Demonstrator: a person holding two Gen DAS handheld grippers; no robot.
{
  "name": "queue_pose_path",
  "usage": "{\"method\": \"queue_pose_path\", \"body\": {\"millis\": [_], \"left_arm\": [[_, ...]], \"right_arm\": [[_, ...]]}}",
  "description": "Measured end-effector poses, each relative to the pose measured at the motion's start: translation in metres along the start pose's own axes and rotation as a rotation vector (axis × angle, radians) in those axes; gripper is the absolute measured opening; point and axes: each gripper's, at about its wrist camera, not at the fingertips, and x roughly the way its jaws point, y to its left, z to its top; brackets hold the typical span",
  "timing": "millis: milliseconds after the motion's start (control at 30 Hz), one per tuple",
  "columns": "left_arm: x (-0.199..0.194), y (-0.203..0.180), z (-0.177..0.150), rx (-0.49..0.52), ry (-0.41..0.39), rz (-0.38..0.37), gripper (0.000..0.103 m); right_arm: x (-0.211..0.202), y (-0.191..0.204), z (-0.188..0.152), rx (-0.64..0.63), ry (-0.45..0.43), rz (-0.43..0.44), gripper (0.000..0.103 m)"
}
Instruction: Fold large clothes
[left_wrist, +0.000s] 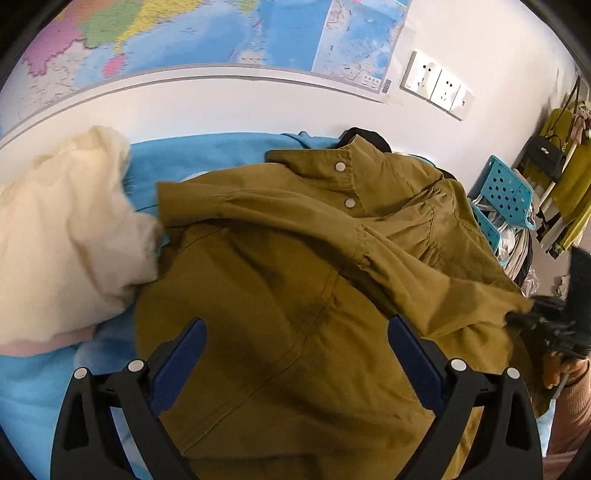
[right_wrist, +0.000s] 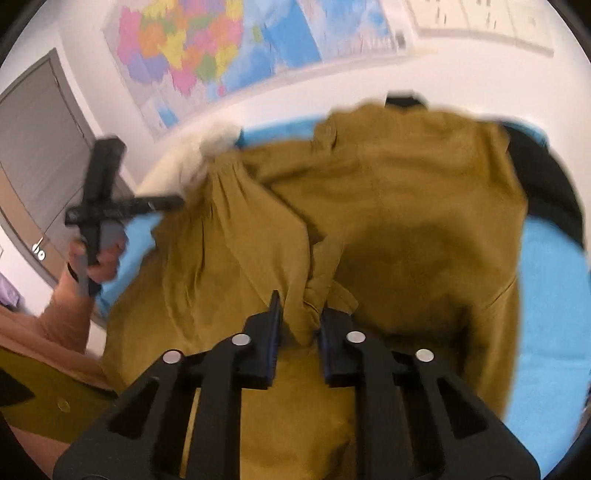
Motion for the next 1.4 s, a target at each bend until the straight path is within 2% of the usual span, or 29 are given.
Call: {"method": "queue_pose_path", "body": {"millis": [167, 200, 267, 367, 400, 433, 500, 633, 700, 733, 800, 833, 867, 900, 933, 1000, 1033, 1100, 1167, 1200, 1267, 1333, 1400], "left_arm": [[-0.003, -0.006, 0.015, -0.027, -0.049, -0.039, 0.095], [0.000, -0.008, 0.019, -0.029, -0.056, -0.038, 0.095], [0.007, -0.011, 0.023, -0.027, -0.053, -0.027, 0.095], [0.033, -0.010, 0.027, -0.032, -0.010, 0.044, 0.095], [0.039, -0.007, 0.027, -0.039, 0.008, 0.050, 0.095], [0.047, -0.004, 0.027, -0.054, 0.032, 0.062, 0.095], [0.057, 0.006, 0.026, -0.083, 0.065, 0.080, 0.094], [0.053, 0.014, 0.026, -0.097, 0.057, 0.090, 0.094], [0.048, 0.013, 0.029, -0.092, 0.036, 0.118, 0.094], [0.046, 0.013, 0.031, -0.083, 0.025, 0.120, 0.094], [0.049, 0.013, 0.035, -0.070, 0.025, 0.123, 0.094], [0.053, 0.015, 0.037, -0.075, 0.037, 0.131, 0.094], [0.058, 0.017, 0.040, -0.089, 0.053, 0.130, 0.094], [0.062, 0.019, 0.041, -0.101, 0.062, 0.126, 0.094], [0.066, 0.022, 0.043, -0.114, 0.072, 0.120, 0.094], [0.067, 0.029, 0.043, -0.132, 0.080, 0.140, 0.092], [0.069, 0.030, 0.044, -0.133, 0.082, 0.148, 0.092], [0.071, 0.032, 0.042, -0.141, 0.094, 0.153, 0.092], [0.073, 0.029, 0.039, -0.112, 0.104, 0.174, 0.092], [0.073, 0.025, 0.038, -0.087, 0.115, 0.194, 0.092], [0.066, 0.022, 0.035, -0.063, 0.107, 0.202, 0.092], [0.050, 0.016, 0.032, -0.028, 0.078, 0.186, 0.092], [0.033, 0.011, 0.030, 0.013, 0.039, 0.164, 0.092]], "right_arm": [[-0.036, -0.005, 0.056, -0.017, -0.097, -0.198, 0.015], [-0.035, -0.008, 0.062, -0.021, -0.099, -0.232, 0.017], [-0.024, -0.019, 0.075, -0.005, -0.087, -0.300, 0.029], [0.007, -0.040, 0.076, 0.023, -0.017, -0.267, 0.049], [0.016, -0.046, 0.074, 0.036, -0.008, -0.293, 0.069], [0.022, -0.053, 0.069, 0.045, -0.005, -0.297, 0.083], [0.018, -0.065, 0.062, 0.076, -0.034, -0.278, 0.083], [-0.009, -0.086, 0.044, 0.156, -0.111, -0.212, 0.087], [-0.016, -0.090, 0.036, 0.150, -0.114, -0.199, 0.090], [-0.011, -0.089, 0.031, 0.125, -0.087, -0.199, 0.094], [0.003, -0.083, 0.030, 0.076, -0.022, -0.232, 0.094], [0.013, -0.081, 0.031, 0.052, 0.004, -0.257, 0.090], [0.024, -0.079, 0.032, 0.024, 0.029, -0.289, 0.078], [0.033, -0.080, 0.033, 0.022, 0.064, -0.274, 0.040], [0.038, -0.083, 0.037, 0.045, 0.086, -0.260, 0.028], [0.041, -0.086, 0.047, 0.042, 0.063, -0.310, 0.022], [0.045, -0.086, 0.051, 0.025, 0.055, -0.356, 0.022], [0.056, -0.096, 0.054, 0.086, 0.072, -0.367, 0.022], [0.073, -0.102, 0.051, 0.074, 0.156, -0.397, 0.034], [0.076, -0.103, 0.050, 0.067, 0.165, -0.400, 0.036], [0.063, -0.099, 0.053, 0.076, 0.131, -0.405, 0.041], [0.037, -0.087, 0.056, 0.069, 0.035, -0.417, 0.055], [0.021, -0.073, 0.060, 0.048, -0.029, -0.376, 0.057]]}}
